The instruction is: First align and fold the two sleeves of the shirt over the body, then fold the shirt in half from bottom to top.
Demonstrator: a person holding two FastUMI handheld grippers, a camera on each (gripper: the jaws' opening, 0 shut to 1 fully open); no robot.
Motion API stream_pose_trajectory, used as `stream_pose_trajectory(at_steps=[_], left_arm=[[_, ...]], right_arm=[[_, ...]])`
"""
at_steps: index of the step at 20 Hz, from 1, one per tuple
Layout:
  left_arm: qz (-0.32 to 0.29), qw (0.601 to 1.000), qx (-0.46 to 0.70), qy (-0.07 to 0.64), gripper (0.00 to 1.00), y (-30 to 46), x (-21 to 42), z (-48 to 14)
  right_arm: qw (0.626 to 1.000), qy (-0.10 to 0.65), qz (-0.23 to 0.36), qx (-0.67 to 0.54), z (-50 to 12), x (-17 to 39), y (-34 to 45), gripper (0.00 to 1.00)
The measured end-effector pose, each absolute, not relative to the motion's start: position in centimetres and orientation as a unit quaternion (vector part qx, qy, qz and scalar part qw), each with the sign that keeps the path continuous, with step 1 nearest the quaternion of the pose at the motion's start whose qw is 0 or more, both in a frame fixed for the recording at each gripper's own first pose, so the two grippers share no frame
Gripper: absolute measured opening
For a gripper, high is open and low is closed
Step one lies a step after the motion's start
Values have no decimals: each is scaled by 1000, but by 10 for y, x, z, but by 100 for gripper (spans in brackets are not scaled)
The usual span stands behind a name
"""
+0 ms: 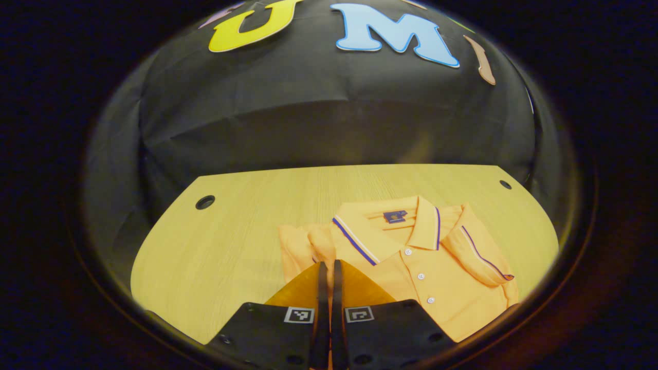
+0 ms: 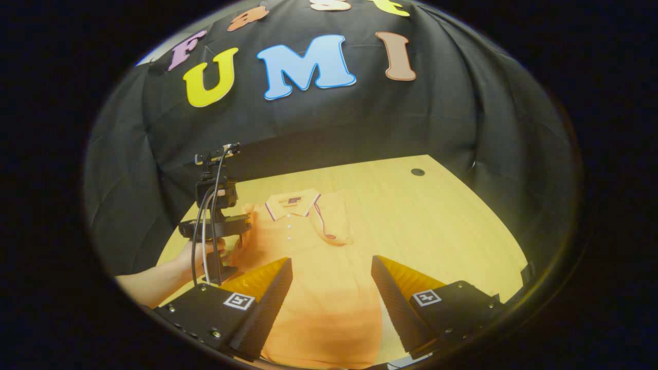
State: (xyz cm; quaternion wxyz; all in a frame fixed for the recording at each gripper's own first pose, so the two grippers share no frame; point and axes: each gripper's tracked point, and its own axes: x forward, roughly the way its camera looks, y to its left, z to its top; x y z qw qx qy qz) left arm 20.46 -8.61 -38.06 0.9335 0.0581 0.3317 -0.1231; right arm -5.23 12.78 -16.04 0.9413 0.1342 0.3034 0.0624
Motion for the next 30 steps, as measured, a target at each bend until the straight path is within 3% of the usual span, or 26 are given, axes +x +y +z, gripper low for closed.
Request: stream_pose_trajectory(at_steps=[4,6,8,11,12,13,14,17,19,30], left_arm=[[-155,924,62,343,19,-100,197,-388],[-167,926,52,336,31,-105,190,-379],[-172,927,46,329,53,-107,184,-371],[-168,933,39,315,71,-103,172,-353],[-168,933,33,316,78,-102,161,-346],[-163,935,32,314,80,-98,150,-340],[-161,936,30,312,85,-95,142,-335],[-157,936,28,313,89,-87,106,-324],[-155,935,33,316,87,-82,79,-323],[-128,926,63,350,99,-30,-107,-330]], right_arm=[[937,311,46,150,-173,-55,129,96],[936,315,46,148,-178,-57,128,95],[937,315,49,142,-181,-58,126,95],[938,317,59,131,-188,-66,119,95],[938,319,61,124,-191,-69,115,90],[938,322,65,115,-197,-78,109,95],[937,323,67,111,-200,-83,105,90],[934,333,79,104,-214,-105,98,98],[934,334,87,97,-222,-117,93,98],[914,370,146,76,-273,-197,87,98]])
